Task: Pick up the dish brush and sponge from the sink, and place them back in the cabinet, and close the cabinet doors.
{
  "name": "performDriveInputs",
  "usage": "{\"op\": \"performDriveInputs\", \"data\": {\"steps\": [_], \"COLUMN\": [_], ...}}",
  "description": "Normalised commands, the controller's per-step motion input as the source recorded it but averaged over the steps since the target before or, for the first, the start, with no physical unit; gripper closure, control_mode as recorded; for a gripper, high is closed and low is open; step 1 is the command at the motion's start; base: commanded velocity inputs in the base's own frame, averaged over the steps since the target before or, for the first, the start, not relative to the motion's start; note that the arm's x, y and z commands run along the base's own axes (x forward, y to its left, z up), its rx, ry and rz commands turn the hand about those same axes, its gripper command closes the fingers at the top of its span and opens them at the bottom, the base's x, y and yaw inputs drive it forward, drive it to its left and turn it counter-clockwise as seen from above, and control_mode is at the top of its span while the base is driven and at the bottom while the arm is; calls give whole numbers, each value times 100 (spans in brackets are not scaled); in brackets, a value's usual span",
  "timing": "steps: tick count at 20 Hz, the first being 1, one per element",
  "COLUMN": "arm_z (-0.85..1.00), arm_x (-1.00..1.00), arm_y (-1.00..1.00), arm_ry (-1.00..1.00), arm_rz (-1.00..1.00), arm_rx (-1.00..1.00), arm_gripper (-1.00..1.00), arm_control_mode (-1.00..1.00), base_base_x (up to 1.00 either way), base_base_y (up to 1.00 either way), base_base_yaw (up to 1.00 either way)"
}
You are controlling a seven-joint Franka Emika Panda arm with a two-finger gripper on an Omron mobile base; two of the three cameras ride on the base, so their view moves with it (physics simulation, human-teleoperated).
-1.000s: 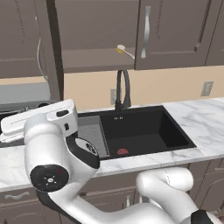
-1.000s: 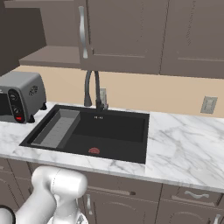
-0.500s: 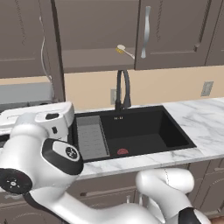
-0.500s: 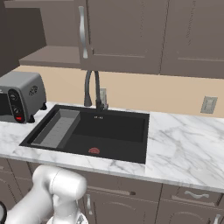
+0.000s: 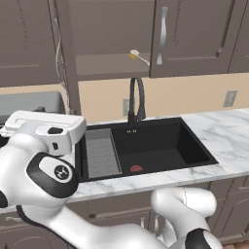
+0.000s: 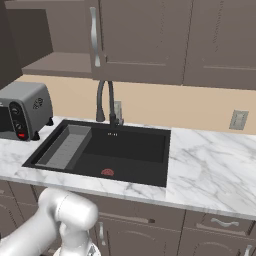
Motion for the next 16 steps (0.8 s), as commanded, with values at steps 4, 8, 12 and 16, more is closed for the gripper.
{"op": "performDriveInputs", "data": {"steps": [4,8,12,16], "arm_z": [0,0,-2,-4], "arm_x": [57,53,51,50], "arm_y": [-44,-43,-27,-20], "arm_ry": [-8,-9,-8,-4], "arm_rz": [-16,-14,-13,-7], "arm_rx": [5,2,0,-2], "arm_gripper": [-100,-100,-100,-100], "arm_control_mode": [-100,-100,-100,-100], "base_base_x": [0,0,0,0], "base_base_y": [0,0,0,0], "base_base_yaw": [0,0,0,0]}}
